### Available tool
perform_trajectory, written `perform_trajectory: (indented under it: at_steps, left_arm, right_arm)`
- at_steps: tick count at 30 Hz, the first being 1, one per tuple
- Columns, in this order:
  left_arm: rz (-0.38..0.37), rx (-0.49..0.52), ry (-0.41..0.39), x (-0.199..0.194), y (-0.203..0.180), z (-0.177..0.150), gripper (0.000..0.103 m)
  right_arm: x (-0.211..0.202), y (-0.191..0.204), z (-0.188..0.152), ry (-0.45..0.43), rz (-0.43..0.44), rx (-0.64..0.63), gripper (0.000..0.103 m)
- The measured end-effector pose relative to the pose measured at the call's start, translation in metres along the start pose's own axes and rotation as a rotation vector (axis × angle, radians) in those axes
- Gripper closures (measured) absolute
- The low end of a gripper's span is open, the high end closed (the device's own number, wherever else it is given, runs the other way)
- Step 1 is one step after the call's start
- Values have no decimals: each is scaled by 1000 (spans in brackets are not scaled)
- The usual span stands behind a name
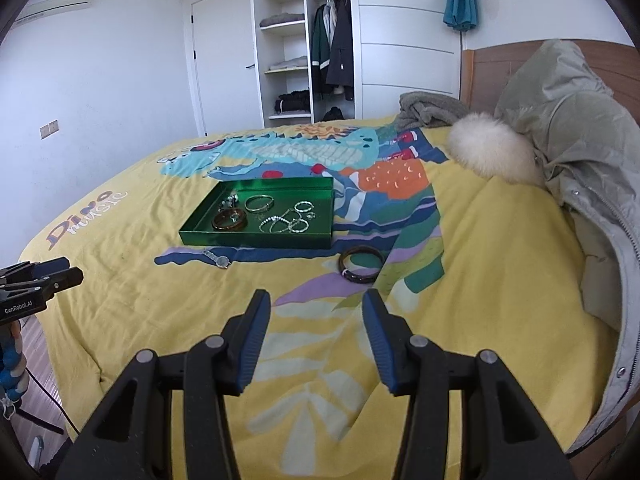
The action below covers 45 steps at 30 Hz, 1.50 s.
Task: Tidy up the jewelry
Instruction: 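Grasp the silver wristwatch with the left tool while the right tool grasps the dark brown bangle, then carry the wristwatch and dark brown bangle over the green tray and lower them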
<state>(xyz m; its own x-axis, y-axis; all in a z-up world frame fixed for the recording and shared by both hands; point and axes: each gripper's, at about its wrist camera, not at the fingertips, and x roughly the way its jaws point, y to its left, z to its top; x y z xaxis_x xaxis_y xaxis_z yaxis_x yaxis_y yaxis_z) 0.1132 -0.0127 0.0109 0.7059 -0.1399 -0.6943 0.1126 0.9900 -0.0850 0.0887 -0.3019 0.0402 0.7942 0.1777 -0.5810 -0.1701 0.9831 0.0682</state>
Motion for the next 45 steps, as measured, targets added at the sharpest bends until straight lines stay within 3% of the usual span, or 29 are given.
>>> perform_trajectory:
  at_steps: [8,14,19,26,29,33,36,39,45]
  left_arm:
    - [-29,-94,112,117,-14,32,48]
    - [36,-140,191,193,-21,49,48]
    - [120,-172,233,231,-23,52,49]
    - [239,-180,244,247,-34,59,50]
    - [275,-158,239,250,-39,59,54]
    - [288,-130,228,248,-36,56,71]
    - [261,-111,223,242,-30,55,82]
    - [209,-101,212,235,-19,54,90]
    - [80,-110,185,204,-2,43,91]
  right_arm:
    - [77,-27,7,73,21,11,57]
    - [128,-39,17,112,41,0,57]
    - [171,-39,26,151,60,-25,57]
    - [234,-40,30,246,79,-43,59]
    - [256,-43,26,300,70,-36,70]
    - [265,-42,19,339,96,-40,85]
    - [263,-36,15,355,129,-49,94]
    - [256,-28,8,360,155,-50,94]
    - [230,-12,-5,343,215,3,94]
